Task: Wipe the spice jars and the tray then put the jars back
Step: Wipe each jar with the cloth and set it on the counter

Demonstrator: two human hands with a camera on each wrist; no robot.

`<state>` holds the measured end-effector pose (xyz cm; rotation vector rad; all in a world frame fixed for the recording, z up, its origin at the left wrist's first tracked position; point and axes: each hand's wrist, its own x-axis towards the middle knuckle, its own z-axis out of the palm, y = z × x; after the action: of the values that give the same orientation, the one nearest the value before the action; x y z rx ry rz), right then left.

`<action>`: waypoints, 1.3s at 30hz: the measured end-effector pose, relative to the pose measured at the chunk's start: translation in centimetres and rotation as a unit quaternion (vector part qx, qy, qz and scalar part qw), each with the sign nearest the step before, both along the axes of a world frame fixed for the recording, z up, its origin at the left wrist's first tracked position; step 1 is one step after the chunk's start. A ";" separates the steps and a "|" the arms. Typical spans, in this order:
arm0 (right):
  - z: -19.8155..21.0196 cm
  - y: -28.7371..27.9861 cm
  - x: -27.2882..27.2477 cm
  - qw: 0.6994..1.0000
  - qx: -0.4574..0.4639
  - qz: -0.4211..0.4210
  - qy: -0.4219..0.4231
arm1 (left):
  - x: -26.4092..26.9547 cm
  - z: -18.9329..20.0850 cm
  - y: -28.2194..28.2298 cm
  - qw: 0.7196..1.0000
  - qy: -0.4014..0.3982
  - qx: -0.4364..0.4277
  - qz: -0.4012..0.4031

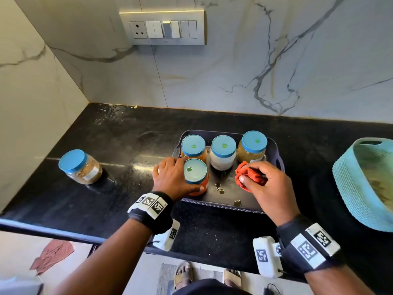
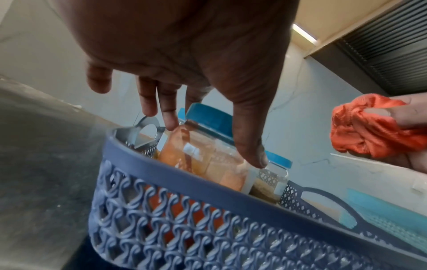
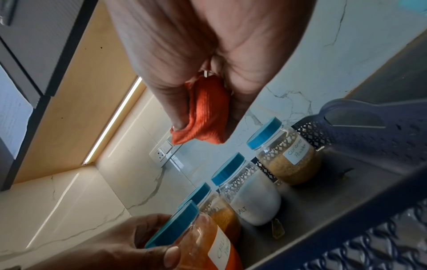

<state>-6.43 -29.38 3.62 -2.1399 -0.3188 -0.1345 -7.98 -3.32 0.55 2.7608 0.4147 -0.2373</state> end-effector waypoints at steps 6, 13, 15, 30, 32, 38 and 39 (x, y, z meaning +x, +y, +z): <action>0.0 0.1 -0.5 1.000 0.021 0.006 0.009 | 0.1 0.3 0.1 0.998 -0.059 -0.034 -0.005; 1.3 0.0 0.1 0.989 0.137 -0.015 0.045 | -0.8 6.9 1.8 0.899 -0.223 -0.377 -0.023; 1.7 0.4 0.4 0.977 0.200 -0.017 0.067 | -1.3 8.0 1.6 0.855 -0.244 -0.456 -0.042; 12.3 3.6 0.5 0.972 0.184 0.070 -0.127 | -1.2 8.5 -2.3 0.856 -0.302 -0.384 -0.168; 12.8 4.5 0.5 0.975 0.047 0.097 -0.196 | -0.9 9.4 -2.6 0.860 -0.336 -0.326 -0.201; 12.6 6.3 -0.4 0.954 -0.084 0.135 -0.255 | -0.4 10.5 -2.2 0.870 -0.361 -0.269 -0.199; 12.4 6.1 -0.6 0.951 -0.083 0.151 -0.257 | -0.3 10.6 -2.0 0.872 -0.364 -0.259 -0.200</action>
<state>-7.06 -23.30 16.00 -2.1655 -0.9857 -0.5056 -8.31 -5.28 11.16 2.1472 -0.3732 0.5203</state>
